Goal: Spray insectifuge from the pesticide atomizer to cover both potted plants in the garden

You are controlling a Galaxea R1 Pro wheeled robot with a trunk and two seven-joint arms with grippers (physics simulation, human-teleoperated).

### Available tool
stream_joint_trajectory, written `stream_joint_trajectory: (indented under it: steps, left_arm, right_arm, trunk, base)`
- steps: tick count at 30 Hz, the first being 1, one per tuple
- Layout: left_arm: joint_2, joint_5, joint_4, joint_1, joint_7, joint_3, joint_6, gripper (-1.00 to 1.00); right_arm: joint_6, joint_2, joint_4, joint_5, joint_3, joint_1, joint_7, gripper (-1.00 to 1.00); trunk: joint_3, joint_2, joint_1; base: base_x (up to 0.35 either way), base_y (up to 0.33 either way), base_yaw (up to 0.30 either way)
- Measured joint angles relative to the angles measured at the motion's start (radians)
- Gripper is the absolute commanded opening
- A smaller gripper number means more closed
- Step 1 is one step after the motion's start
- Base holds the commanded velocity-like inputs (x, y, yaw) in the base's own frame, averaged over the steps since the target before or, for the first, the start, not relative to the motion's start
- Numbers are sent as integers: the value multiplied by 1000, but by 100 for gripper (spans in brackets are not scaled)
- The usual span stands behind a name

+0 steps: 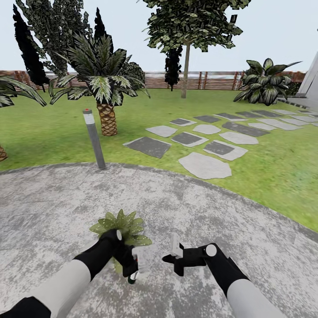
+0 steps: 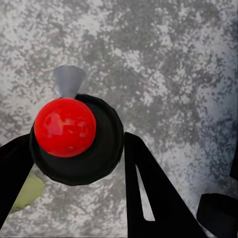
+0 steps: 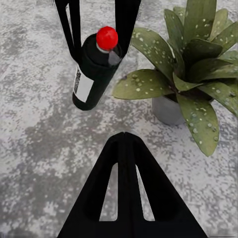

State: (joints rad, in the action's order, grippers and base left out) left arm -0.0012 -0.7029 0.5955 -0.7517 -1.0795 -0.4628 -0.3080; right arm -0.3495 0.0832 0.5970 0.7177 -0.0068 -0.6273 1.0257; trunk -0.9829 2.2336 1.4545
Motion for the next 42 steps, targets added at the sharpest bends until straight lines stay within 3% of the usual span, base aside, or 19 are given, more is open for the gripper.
stream_joint_trajectory:
  steps: [3, 4, 9, 12, 14, 16, 19, 22, 24, 26, 29, 31, 35, 38, 41, 42]
  left_arm:
    - [10, -2, -2, 2, 0, 11, 8, -100]
    - [13, -2, -2, 3, 0, 14, 9, -100]
    - [55, 11, -4, 4, 1, 19, 10, -100]
    - [59, 35, -15, 5, 35, 19, 10, -100]
    - [55, 85, -31, 5, 105, 18, 10, -100]
    - [54, 156, -50, 5, 161, 18, 11, -100]
    - [57, 293, -90, 5, 231, 17, 26, -100]
    - [53, 444, -165, 22, 356, 13, 135, -100]
    - [48, 504, -215, 50, 440, 10, 217, -100]
    - [44, 535, -241, 86, 510, 8, 277, -100]
    - [35, 560, -250, 150, 563, 8, 335, -100]
    - [25, 587, -251, 187, 591, 11, 378, -100]
    - [11, 651, -259, 213, 640, 14, 413, -100]
    - [7, 695, -273, 223, 667, 15, 448, -100]
    - [5, 712, -279, 226, 703, 15, 488, -100]
    - [5, 711, -279, 227, 706, 14, 491, -100]
  right_arm:
    - [1, -16, 0, 2, -1, 0, -1, -100]
    - [1, -28, -1, 4, -1, 0, -2, 100]
    - [2, -113, -3, 12, -5, 0, -5, 100]
    - [1, -140, -12, 13, -7, 0, -22, 100]
    - [1, -161, -49, 10, -7, 1, -92, 100]
    - [1, -180, -114, 7, -7, 2, -189, 100]
    - [1, -190, -252, -4, -10, 4, -363, 100]
    - [-2, -192, -365, -76, -24, 6, -572, 100]
    - [-5, -192, -411, -137, -27, 18, -679, 100]
    - [-20, -191, -441, -191, -28, 55, -783, 100]
    - [-77, -183, -456, -267, -28, 127, -916, 100]
    - [-138, -181, -461, -354, -29, 187, -994, 100]
    - [-252, -182, -463, -473, -29, 253, -1032, 100]
    - [-276, -175, -463, -498, -29, 265, -1036, 100]
    - [-283, -161, -463, -526, -30, 269, -1037, 100]
    - [-283, -163, -463, -571, -32, 269, -1037, 100]
  trunk:
    - [0, 0, 0]
    - [0, 0, 0]
    - [0, 0, 0]
    - [0, 0, 0]
    - [0, 0, 0]
    - [0, 0, 0]
    - [0, 0, 0]
    - [0, 0, 0]
    - [0, 0, 0]
    - [0, 0, 0]
    - [0, 0, 0]
    - [0, 0, 0]
    - [0, 0, 0]
    - [0, 0, 0]
    - [0, 0, 0]
    - [0, 0, 0]
  base:
    - [0, 0, 0]
    - [0, 0, 0]
    - [0, 0, 0]
    - [0, 0, 0]
    - [0, 0, 0]
    - [0, 0, 0]
    - [0, 0, 0]
    - [0, 0, 0]
    - [0, 0, 0]
    - [0, 0, 0]
    - [0, 0, 0]
    - [0, 0, 0]
    - [0, 0, 0]
    - [0, 0, 0]
    - [0, 0, -38]
    - [0, 0, -205]
